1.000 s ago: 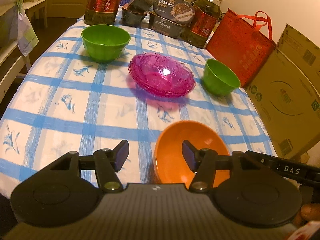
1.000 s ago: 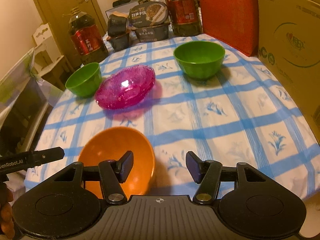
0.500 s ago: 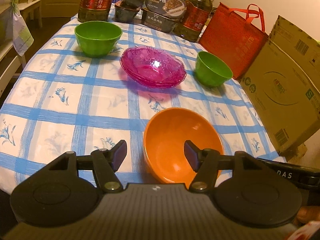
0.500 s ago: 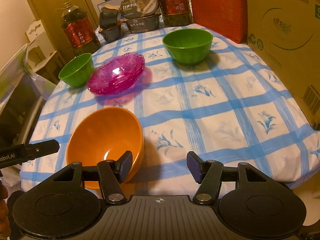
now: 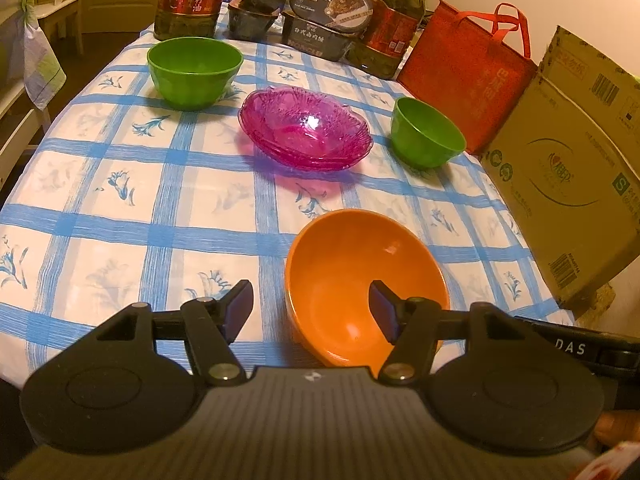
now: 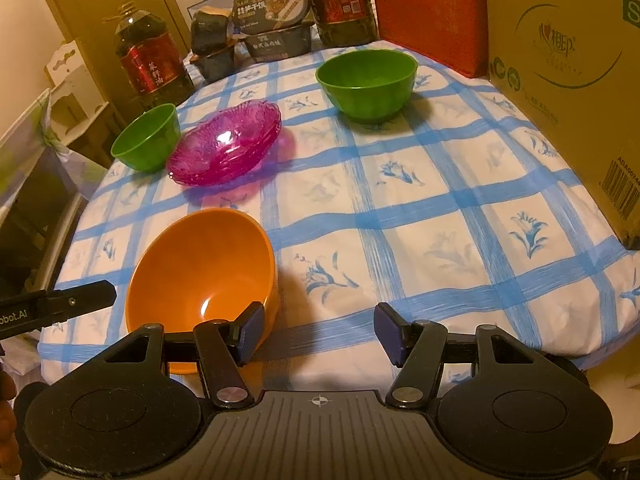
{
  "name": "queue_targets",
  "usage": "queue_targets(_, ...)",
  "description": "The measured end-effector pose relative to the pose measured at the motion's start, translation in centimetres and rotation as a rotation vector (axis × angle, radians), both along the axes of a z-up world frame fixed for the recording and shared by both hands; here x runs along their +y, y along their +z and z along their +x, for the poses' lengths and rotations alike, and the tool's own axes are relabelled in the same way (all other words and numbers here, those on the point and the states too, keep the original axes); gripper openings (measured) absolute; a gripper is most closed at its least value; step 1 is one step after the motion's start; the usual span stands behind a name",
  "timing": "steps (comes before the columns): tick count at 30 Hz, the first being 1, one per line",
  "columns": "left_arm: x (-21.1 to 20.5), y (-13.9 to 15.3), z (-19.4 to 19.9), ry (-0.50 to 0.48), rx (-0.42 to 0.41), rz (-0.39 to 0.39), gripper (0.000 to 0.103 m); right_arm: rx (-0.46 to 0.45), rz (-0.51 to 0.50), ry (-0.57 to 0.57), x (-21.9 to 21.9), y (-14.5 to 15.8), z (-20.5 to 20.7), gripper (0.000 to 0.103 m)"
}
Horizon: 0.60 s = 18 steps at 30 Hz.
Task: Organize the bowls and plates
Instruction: 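Move both grippers to the rim of the orange bowl, then close both grippers on the orange bowl rim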
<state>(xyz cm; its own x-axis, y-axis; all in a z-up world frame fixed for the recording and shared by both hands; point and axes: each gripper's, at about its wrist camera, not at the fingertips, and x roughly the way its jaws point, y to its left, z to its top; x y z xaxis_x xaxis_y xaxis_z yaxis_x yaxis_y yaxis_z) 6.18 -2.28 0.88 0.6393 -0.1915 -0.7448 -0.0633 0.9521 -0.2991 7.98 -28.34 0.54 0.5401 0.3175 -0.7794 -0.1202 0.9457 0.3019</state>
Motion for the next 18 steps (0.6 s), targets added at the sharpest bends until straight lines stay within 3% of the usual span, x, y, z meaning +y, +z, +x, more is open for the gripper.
queue_targets(7,0.2,-0.7,0.2,0.006,0.014,0.009,0.060,0.007,0.027,0.006,0.2,-0.4,0.1,0.061)
queue_targets(12,0.2,-1.5,0.6,-0.002,0.034,0.022,0.048,0.020,0.045,0.020,0.6,-1.2,0.4,0.061)
queue_targets(18,-0.1,-2.5,1.2,-0.017,0.049,0.029,0.044,0.017,0.065,0.036,1.2,-1.8,0.9,0.060)
